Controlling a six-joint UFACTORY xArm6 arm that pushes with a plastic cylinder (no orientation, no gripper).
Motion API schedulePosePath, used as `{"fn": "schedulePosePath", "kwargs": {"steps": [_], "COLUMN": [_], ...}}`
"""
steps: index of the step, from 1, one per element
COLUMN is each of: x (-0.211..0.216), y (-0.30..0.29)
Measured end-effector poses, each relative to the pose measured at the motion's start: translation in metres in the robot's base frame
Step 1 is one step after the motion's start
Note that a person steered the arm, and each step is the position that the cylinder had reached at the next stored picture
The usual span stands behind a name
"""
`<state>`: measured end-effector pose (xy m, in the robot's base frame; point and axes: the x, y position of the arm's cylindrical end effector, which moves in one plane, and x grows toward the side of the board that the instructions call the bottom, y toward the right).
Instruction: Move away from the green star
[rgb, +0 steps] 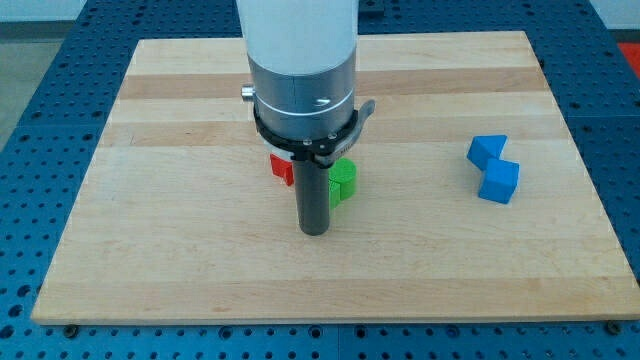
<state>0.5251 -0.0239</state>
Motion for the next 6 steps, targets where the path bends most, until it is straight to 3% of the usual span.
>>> {"fn": "schedulePosePath", "kwargs": {"steps": [4,6], "x": [-0.005,0.053], "y": [-0.003,0.096]}}
